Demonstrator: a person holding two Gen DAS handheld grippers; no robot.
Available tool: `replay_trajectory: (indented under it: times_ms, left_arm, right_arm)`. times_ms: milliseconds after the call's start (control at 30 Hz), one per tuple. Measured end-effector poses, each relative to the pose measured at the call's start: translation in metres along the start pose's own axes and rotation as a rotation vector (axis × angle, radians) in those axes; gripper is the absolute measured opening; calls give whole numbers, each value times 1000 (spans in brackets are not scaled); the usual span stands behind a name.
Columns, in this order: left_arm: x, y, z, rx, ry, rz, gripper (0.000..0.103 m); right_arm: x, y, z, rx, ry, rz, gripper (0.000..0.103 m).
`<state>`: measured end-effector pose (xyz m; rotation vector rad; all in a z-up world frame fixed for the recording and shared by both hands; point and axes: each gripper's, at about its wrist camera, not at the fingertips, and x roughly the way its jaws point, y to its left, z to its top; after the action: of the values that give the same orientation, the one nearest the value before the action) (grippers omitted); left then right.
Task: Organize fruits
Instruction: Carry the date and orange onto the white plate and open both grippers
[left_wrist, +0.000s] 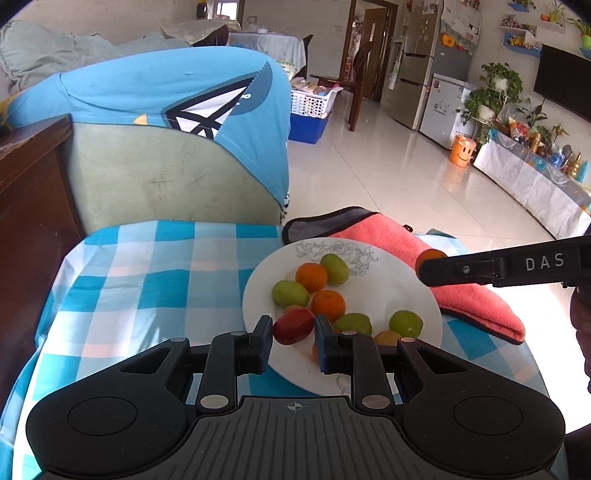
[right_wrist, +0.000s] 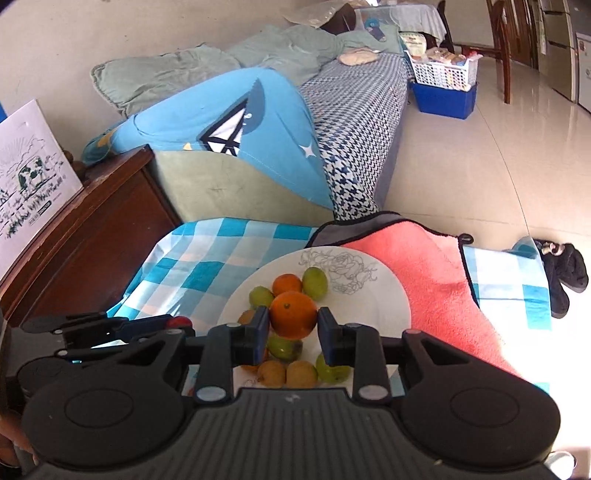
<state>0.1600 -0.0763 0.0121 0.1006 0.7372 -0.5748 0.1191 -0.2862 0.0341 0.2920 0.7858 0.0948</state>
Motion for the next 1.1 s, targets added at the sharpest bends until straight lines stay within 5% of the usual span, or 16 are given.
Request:
replay_trajectory:
  times_ms: [800,1000,1100]
  left_arm:
    - [63,-38,14,32,-2,-105,22]
    - [58,-42,15,51,-20,-95,26]
    - [47,-39,17,41,-39,-75,38]
  right_arm:
    - [28,-36,-2,155,75,-79,29]
    - [32,-39,-3,177,84,-79,31]
    - [31,-38,-2,183,77,-67,31]
